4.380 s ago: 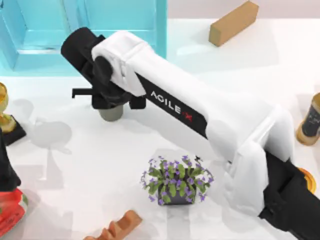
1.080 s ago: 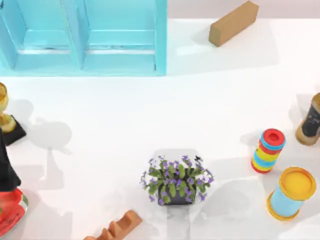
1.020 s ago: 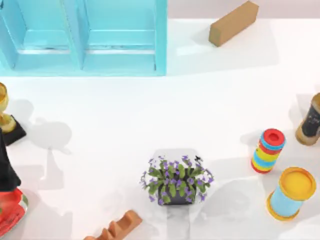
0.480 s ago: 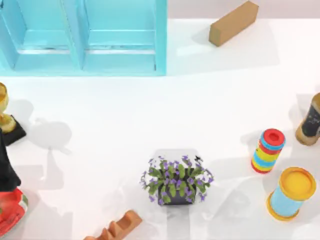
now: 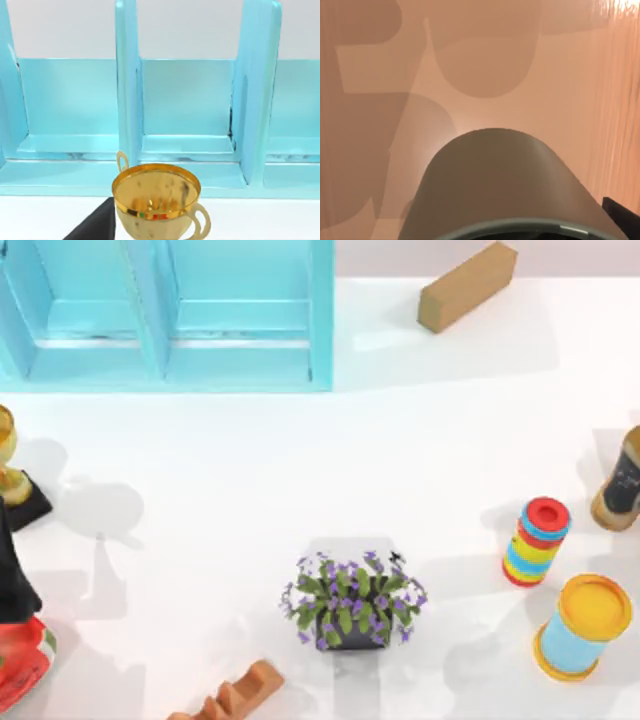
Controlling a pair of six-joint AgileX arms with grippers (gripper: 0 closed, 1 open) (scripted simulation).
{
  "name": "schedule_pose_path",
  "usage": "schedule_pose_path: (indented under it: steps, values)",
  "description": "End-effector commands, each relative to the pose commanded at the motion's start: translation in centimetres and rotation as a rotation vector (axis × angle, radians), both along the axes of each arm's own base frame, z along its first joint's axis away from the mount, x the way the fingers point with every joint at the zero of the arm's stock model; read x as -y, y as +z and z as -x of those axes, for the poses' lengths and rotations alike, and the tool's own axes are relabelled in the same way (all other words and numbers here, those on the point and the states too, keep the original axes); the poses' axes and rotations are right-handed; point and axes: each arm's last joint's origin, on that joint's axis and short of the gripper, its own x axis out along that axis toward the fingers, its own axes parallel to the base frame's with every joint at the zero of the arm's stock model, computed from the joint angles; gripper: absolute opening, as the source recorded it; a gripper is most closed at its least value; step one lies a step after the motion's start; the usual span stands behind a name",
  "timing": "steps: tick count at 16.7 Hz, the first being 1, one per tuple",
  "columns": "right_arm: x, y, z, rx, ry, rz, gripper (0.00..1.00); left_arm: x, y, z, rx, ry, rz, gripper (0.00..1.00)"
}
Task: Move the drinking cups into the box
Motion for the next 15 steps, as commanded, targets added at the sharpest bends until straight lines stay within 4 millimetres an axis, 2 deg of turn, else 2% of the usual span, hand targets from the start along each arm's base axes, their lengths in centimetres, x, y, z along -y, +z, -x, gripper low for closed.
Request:
schedule_pose_path:
  steps: [1, 14, 15]
  values:
    - [0.0, 0.0, 0.0, 0.0, 0.0, 0.0, 0.0, 0.0, 0.0, 0.0, 0.0, 0.0, 0.0, 1.0]
    - [0.0, 0.0, 0.0, 0.0, 0.0, 0.0, 0.98, 0.0, 0.0, 0.0, 0.0, 0.0, 0.0, 1.0]
    - [0.0, 0.0, 0.0, 0.0, 0.0, 0.0, 1.0, 0.0, 0.0, 0.0, 0.0, 0.0, 0.0, 1.0]
